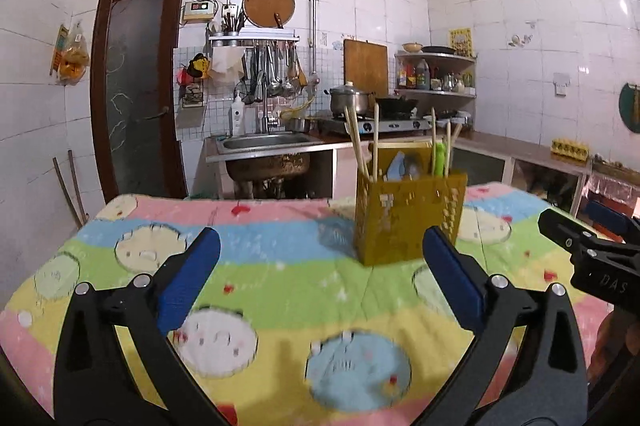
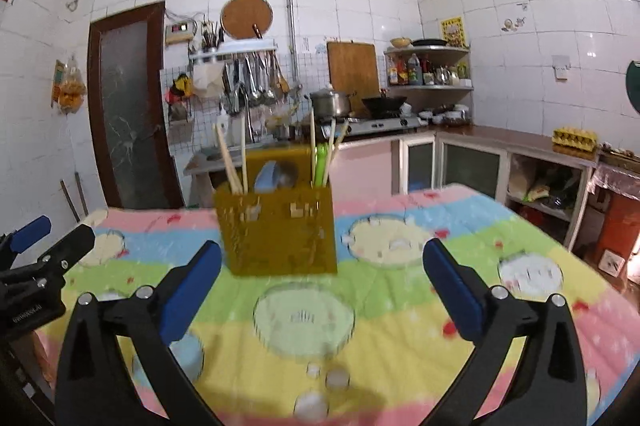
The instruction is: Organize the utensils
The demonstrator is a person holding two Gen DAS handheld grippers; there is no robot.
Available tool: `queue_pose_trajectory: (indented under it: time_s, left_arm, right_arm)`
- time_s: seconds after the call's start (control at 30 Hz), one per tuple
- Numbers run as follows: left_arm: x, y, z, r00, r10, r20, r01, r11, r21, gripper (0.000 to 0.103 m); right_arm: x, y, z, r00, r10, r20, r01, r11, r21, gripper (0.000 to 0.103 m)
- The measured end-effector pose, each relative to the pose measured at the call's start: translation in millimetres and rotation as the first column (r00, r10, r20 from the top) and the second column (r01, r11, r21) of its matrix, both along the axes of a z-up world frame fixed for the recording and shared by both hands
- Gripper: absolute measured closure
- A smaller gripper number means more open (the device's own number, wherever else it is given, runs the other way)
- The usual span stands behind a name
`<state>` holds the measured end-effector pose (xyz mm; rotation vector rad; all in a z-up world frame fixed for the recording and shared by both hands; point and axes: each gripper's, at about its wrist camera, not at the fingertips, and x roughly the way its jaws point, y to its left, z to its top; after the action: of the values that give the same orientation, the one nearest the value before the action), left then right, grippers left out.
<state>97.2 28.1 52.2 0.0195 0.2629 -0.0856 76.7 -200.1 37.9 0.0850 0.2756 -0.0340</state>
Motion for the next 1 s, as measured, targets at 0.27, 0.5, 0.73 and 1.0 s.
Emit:
queue_pose_trajectory:
  time_s: [0.27, 0.5, 0.73, 1.0]
  left_arm:
    - [-22, 8, -28, 0.999, 0.028, 0.037, -0.028, 1.000, 0.006, 0.005]
    - [-22, 16, -35, 0.999, 0.027, 0.032, -0.026, 0.999, -0.028, 0.005]
    - [-19, 18, -35, 1.000, 0.019, 0.025, -0.018, 0.999, -0.043, 0.005]
    - [-21, 14, -36, 0.999, 0.022, 0.033, -0.021, 0.999, -0.028, 0.005]
  right_arm:
    - [-26, 6, -22, 0.999, -0.025, 0.037, 0.026, 0.999, -0.022, 0.004]
    - [-28, 5, -29, 0.999, -0.021, 0.039, 0.022, 1.000, -0.021, 0.004]
    - [-27, 7, -31, 1.000, -0.015, 0.028, 0.016, 0.999, -0.028, 0.004]
    - [-30, 11, -31, 0.999, -0.012, 0.036, 0.014, 0.999, -0.042, 0.004]
